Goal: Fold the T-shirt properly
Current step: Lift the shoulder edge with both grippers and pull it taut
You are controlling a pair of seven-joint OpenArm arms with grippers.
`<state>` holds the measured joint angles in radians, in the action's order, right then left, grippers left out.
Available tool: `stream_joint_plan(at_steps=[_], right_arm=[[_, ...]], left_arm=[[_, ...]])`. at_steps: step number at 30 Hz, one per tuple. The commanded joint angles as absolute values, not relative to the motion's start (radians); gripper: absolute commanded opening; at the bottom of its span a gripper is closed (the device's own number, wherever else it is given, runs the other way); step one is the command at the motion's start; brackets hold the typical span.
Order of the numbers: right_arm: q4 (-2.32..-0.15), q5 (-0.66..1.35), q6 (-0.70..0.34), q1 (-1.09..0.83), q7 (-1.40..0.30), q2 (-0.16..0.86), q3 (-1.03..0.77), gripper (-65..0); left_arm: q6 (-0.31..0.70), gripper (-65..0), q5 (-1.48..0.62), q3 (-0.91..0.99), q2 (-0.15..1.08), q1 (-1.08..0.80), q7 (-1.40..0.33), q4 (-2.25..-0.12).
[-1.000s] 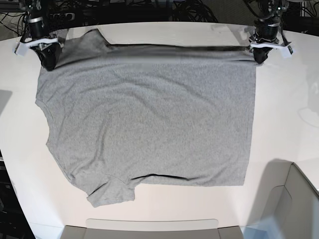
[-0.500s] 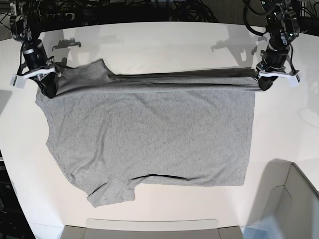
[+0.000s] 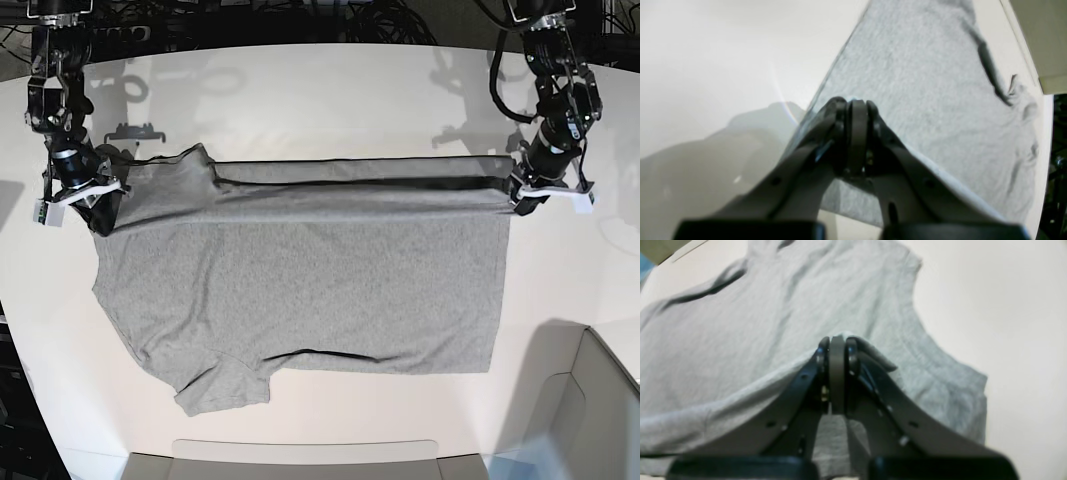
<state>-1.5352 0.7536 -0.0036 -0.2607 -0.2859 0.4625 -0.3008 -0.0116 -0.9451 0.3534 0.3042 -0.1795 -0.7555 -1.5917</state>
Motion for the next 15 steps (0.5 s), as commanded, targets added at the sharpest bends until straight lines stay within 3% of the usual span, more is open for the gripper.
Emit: stream_joint_plan(at_steps=[1,15], right_arm=[[-1.535,0.746,-0.008,-0.232,-0.257,0.484,-0.309,-65.0],[-1.311,0.742,-0.077,-0.061,-0.257,0.486,-0.285,-65.0]], left_arm=[[-0.005,-65.0,-0.952,0.357,0.320,-0.159,-0.731,-1.601],[-0.005,-65.0,-0.951,0.354,0.328,-0.022,-0.733,-1.452]])
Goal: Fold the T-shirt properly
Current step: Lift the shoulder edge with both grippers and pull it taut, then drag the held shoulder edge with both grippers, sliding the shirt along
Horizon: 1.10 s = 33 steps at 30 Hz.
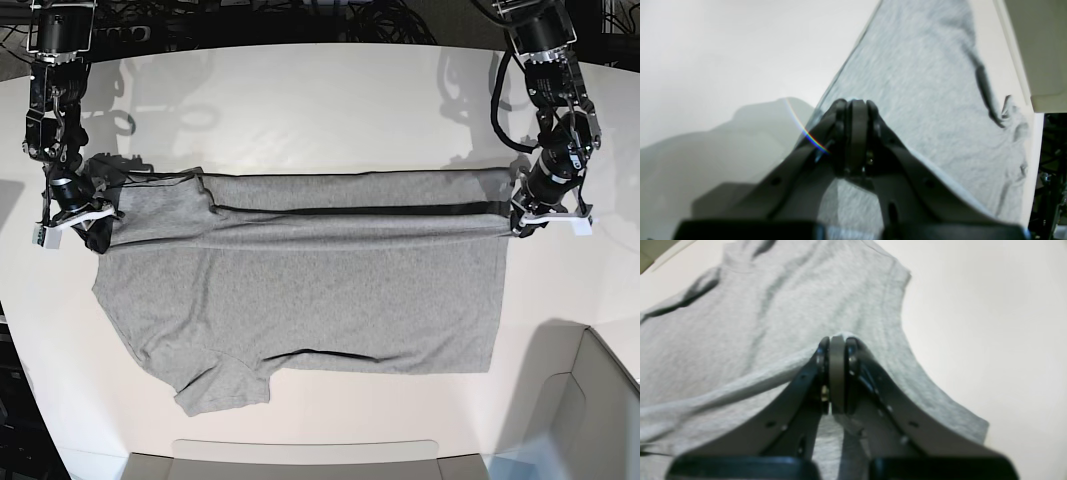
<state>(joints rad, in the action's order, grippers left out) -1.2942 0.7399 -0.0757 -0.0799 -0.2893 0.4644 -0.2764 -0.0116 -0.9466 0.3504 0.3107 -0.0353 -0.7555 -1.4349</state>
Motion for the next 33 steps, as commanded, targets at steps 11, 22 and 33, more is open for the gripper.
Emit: stream_joint_plan(at_steps=[11,22,33], right_arm=[[-1.233,0.615,-0.076,0.042,-0.257,0.475,-0.239,-65.0],[-1.236,0.610,-0.077,0.042,-0.251,0.469,-0.243,-36.4],[-1.440,0.610,-0.079,-0.053,-0.260,0.426,-0.306,-45.1]], left_arm=[[-0.005,-65.0,-0.951,0.297,0.329,0.050,-0.733,-1.360],[-0.097,-55.1,-0.951,0.302,0.329,0.045,-0.733,-1.423],[-0.232,-57.9,-0.952,0.228,0.328,-0.070,-0.725,-1.639]])
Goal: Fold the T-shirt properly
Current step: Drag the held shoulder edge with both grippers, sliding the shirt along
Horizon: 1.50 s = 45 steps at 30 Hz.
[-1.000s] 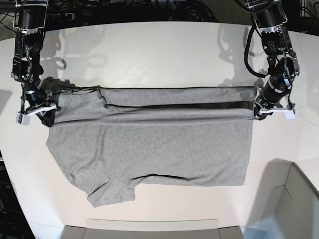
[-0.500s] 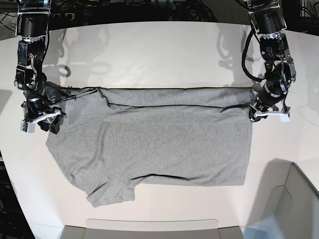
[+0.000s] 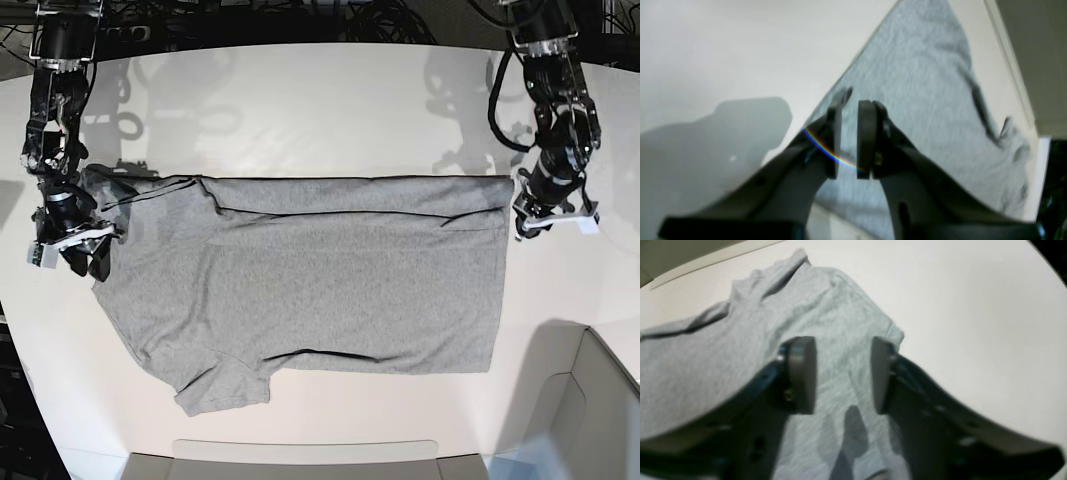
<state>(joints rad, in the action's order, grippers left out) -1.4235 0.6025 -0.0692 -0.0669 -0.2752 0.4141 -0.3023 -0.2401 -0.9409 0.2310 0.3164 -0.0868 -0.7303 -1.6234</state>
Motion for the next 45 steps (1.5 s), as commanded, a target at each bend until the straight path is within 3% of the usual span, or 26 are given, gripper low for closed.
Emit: stream_joint_plan(at_steps=[1,3,7,12,20,25,33,41,45], right_arm=[[-1.445,0.610,-0.079,-0.056,-0.278,0.418,-0.306,-48.9],[-1.437,0.610,-0.079,-0.050,-0.326,0.403,-0.309,-55.4],[-1.382,0.608,-0.079,-0.041,-0.403,0.394,-0.309,-65.0],[-1.291,0.608,-0.079,-0.038,-0.469,0.398,-0.308,-65.0],[-1.294,0.576,-0.079,-0.139,-0.516,0.412,-0.315,-65.0],[-1.326,0.576,-0.079,-0.232,-0.518,0.415,-0.318,-65.0],[-1.455,0.578,-0.081,-0.417,-0.518,0.414,-0.427,-65.0],[-1.471,0.573,-0.305,-0.495,-0.526,0.363,-0.593,-65.0],[-1.471,0.573,-0.332,-0.530,-0.524,0.355,-0.624,-65.0]], left_arm=[[-0.232,-60.5,-0.952,0.189,0.331,-0.067,-0.725,-1.638],[-0.232,-64.7,-0.951,0.133,0.349,-0.067,-0.725,-1.621],[-0.232,-65.0,-0.951,0.045,0.357,-0.030,-0.725,-1.532],[-0.232,-65.0,-0.951,0.008,0.377,-0.015,-0.731,-1.394],[-0.229,-65.0,-0.954,-0.039,0.421,-0.147,-0.731,-1.412],[-0.094,-65.0,-0.954,-0.031,0.452,-0.286,-0.731,-1.465],[-0.008,-65.0,-0.952,-0.030,0.479,-0.453,-0.722,-1.468],[0.004,-65.0,-0.951,0.013,0.495,-0.670,-0.688,-1.606],[0.004,-65.0,-0.951,0.013,0.518,-0.789,-0.616,-1.656]])
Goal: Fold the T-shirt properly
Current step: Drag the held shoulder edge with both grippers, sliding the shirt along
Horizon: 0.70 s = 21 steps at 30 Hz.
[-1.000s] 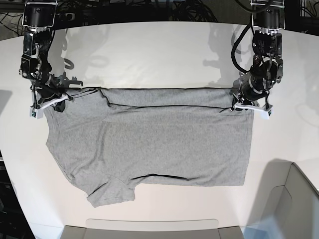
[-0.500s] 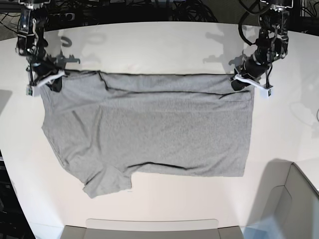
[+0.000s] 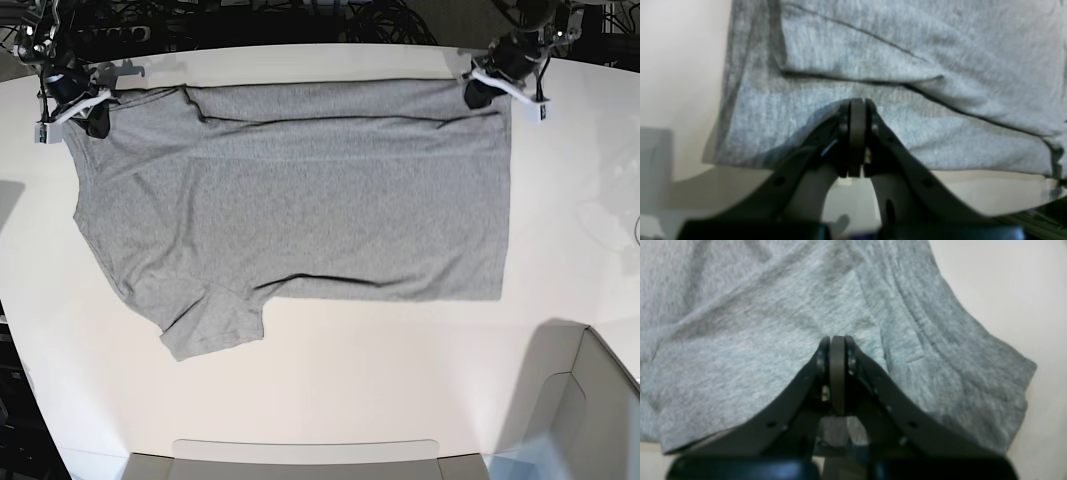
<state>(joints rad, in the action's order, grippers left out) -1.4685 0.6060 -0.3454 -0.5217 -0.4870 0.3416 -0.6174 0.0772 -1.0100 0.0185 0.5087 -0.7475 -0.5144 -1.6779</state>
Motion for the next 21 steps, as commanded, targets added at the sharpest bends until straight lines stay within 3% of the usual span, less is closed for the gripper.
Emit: stream_joint_plan(at_steps=[1,7,14,21], right_arm=[[-1.471,0.573,-0.332,-0.535,-0.524,0.355,-0.624,-65.0],[-1.492,0.575,-0.334,-0.522,-0.515,0.323,-0.639,-65.0],[-1.676,0.573,-0.335,-0.453,-0.522,0.206,-0.814,-65.0],[-1.860,0.573,-0.335,-0.441,-0.524,0.196,-0.831,-65.0]], left_arm=[[0.004,-65.0,-0.951,0.010,0.521,-0.814,-0.584,-1.658],[0.004,-65.0,-0.951,0.019,0.526,-0.829,-0.493,-1.693],[0.002,-65.0,-0.951,0.143,0.536,-0.828,-0.504,-1.842],[0.002,-65.0,-0.954,0.226,0.536,-0.814,-0.506,-1.929]])
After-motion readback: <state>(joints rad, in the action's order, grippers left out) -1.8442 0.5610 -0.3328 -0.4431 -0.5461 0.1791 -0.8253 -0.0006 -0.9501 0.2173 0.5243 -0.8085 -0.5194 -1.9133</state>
